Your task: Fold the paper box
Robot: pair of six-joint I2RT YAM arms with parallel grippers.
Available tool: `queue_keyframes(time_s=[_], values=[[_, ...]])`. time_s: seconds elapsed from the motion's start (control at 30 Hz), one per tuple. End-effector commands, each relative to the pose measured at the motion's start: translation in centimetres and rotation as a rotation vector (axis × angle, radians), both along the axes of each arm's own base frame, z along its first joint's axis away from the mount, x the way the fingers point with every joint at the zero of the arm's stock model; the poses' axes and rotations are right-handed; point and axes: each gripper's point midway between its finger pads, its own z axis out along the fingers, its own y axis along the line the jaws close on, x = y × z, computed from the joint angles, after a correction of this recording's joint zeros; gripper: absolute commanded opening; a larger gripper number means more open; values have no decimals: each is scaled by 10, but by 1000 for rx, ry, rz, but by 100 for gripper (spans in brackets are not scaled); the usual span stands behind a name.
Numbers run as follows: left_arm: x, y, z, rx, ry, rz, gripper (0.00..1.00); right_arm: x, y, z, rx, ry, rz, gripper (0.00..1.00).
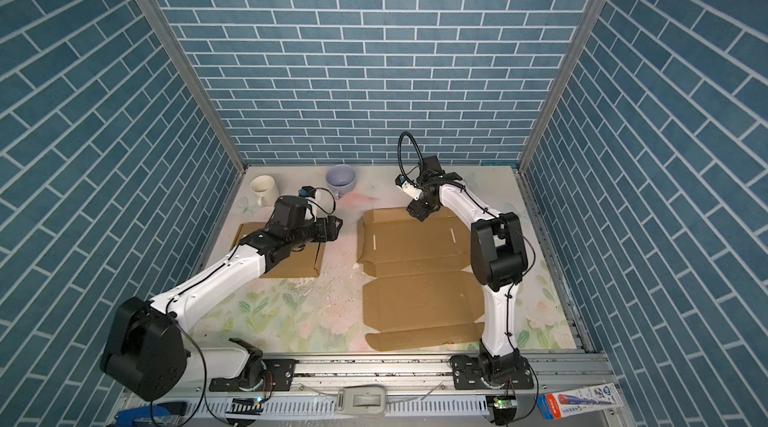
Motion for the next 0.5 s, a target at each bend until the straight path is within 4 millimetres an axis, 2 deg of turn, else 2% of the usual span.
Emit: queue_keyframes(time_s=[0.0,0.07,0.1,0.27,0.47], values=[[3,13,7,-60,-29,25,83,11,14,3,1,-45,175,75],[-1,16,5,-43,-18,22,81,18,18,4,19,-48,191,75],[-3,17,3,-36,-10,17,81,20,18,-11,26,-20,195,75],[-6,14,-6,-54,16,10,76,28,28,-31,90,32,235,75],[-6,14,-10,-43,35,10,74,0,32,-54,144,242,324,73]])
